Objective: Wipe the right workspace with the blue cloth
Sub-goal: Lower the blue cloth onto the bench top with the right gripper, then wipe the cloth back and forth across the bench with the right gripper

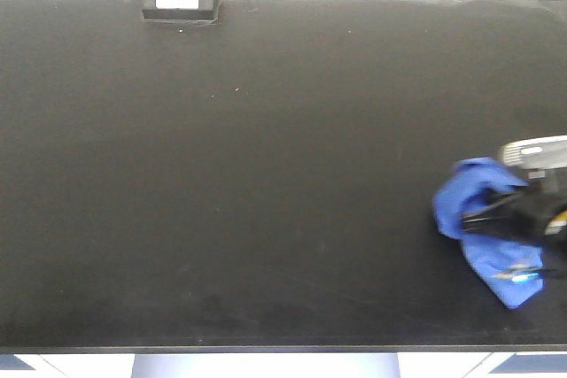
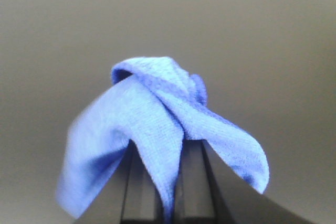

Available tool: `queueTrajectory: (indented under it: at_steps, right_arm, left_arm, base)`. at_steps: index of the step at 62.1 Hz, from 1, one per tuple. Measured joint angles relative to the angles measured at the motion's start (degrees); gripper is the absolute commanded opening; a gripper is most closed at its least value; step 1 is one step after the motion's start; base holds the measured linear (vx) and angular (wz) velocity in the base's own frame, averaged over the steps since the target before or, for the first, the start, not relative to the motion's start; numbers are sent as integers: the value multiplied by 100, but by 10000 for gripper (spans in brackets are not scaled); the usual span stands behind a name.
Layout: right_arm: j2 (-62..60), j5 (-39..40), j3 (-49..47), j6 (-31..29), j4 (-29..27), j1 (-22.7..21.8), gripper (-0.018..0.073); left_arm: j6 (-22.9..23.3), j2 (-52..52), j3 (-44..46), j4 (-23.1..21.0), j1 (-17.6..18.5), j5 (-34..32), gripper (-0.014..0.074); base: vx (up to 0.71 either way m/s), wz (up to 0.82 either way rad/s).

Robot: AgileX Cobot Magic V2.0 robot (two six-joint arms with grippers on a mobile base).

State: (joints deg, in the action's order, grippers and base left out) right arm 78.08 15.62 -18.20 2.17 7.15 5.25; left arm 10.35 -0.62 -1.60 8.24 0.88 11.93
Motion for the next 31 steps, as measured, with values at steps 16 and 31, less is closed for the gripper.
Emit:
queueTrajectory:
  at_steps: [16,31]
  right_arm:
    - [1095,1518,-57,520,-271,2309,0]
    - [1504,1782,-57,419,-1396,2987,0]
  left_arm:
    - [0,0,0,0,0,0,-6]
    - [0,0,0,0,0,0,-6]
  base:
    - [0,0]
    - [0,0]
